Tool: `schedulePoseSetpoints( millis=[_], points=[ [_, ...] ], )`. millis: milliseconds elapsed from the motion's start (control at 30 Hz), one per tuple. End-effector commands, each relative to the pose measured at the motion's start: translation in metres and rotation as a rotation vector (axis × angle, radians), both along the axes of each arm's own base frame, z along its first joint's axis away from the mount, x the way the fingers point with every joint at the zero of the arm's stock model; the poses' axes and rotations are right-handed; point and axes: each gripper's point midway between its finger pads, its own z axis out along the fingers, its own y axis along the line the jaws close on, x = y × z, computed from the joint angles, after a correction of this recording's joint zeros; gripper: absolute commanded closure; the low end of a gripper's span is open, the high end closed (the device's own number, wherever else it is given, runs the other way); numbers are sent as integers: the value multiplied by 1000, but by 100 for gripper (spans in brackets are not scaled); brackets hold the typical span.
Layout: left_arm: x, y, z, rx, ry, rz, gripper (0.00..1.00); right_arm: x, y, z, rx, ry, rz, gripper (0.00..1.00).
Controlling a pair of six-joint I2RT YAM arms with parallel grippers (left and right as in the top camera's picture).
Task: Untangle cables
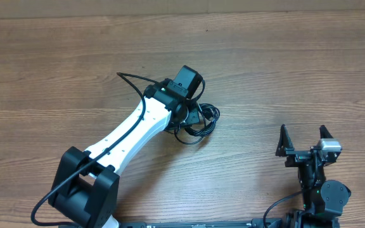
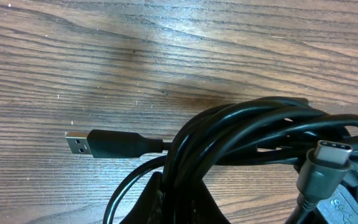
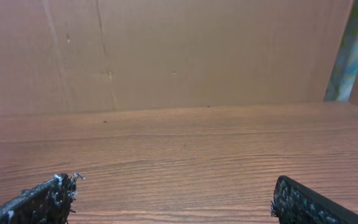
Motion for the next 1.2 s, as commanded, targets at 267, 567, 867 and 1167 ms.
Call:
schedulePoseSetpoints(
  millis=[267, 567, 867, 1167],
  points=[
    [2, 0, 11, -45, 17, 183, 96, 0, -2, -3, 3, 0, -13, 0],
    [3, 0, 11, -30, -5, 113, 96, 0, 11, -1, 5, -5, 66, 0],
    [6, -21, 18, -26, -133, -422, 96, -49, 121, -5, 885, 362, 713, 0],
    [-24, -65, 34, -254, -207, -902, 96, -56, 127, 20, 770, 283, 790, 0]
  ],
)
